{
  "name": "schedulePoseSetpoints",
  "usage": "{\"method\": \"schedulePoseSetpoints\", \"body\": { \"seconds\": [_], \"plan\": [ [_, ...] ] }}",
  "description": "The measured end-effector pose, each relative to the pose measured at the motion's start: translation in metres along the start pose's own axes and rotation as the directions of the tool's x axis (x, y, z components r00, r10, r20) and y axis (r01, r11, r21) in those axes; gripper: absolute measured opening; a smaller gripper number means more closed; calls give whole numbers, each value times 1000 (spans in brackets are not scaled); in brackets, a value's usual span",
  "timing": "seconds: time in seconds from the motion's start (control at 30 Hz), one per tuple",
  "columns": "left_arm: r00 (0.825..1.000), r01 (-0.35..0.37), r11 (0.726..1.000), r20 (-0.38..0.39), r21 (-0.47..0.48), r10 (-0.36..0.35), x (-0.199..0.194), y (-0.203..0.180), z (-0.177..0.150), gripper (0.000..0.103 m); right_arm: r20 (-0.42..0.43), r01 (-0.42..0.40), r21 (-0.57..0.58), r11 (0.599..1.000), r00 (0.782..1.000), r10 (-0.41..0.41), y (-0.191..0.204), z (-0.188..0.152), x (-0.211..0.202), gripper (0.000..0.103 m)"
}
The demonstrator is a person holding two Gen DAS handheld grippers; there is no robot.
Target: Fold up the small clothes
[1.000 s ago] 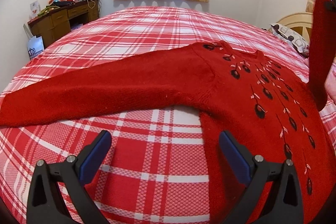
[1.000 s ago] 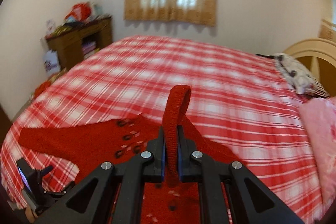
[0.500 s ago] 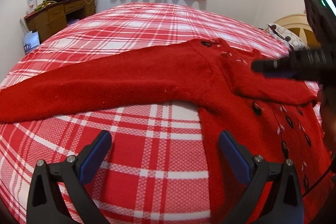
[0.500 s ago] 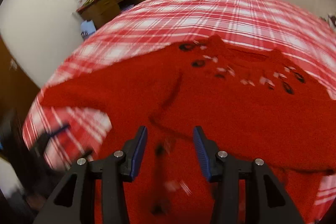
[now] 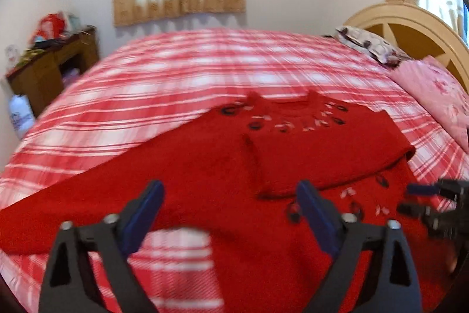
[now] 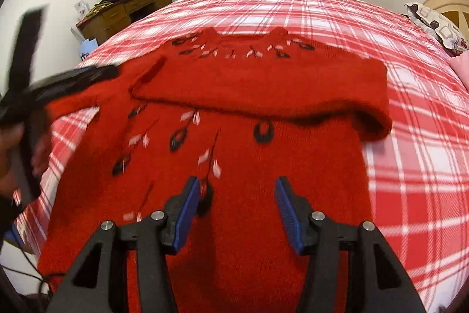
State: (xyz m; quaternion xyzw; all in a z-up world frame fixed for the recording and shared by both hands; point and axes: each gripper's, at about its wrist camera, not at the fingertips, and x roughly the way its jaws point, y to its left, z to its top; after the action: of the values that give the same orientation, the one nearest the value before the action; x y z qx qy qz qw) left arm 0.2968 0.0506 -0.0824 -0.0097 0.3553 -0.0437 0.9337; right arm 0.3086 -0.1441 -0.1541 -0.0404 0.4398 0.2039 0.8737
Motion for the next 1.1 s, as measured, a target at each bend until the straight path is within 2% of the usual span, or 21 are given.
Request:
{"method": "schedulePoseSetpoints", "body": {
  "seconds": [0.1,0.13,0.23,0.3,0.33,0.37,0.5,0.7,1.0,1.1],
  "plan": [
    [999,21,1000,-50,-1,-22,32,-15,5,68,50,14,-52,999,999,-11,7,-13,-4,63],
    [997,32,999,-67,-3,-32,40,-19,4,68,56,13,-61,998,998,-10,8,-16,-4,65],
    [992,16,1000,-126,-15,-18,67,-29,2,55,71,16,-78,997,997,-10,11,-21,-5,67],
    [988,17,999,-150,-40,-22,80,-27,0,21,77,0,-72,997,997,5,8,-22,-5,69],
    [989,21,998,-147,-52,-28,79,-25,0,20,79,-6,-69,998,997,11,7,-22,-4,70],
    [989,27,997,-140,-68,-37,77,-23,1,12,80,-8,-68,998,997,13,7,-23,-5,71],
    [993,54,993,-98,-104,-64,57,-13,3,8,82,-3,-82,997,997,10,10,-25,-4,74],
    [996,84,987,-29,-138,-89,24,4,9,8,80,10,-101,995,997,-2,13,-25,-2,78],
    [1000,16,991,20,-130,-14,6,27,-12,7,76,20,-120,993,997,-11,18,-26,1,84],
    [1000,-20,992,-24,-123,17,19,32,-27,7,71,23,-120,992,997,-14,18,-26,0,84]
  ]
}}
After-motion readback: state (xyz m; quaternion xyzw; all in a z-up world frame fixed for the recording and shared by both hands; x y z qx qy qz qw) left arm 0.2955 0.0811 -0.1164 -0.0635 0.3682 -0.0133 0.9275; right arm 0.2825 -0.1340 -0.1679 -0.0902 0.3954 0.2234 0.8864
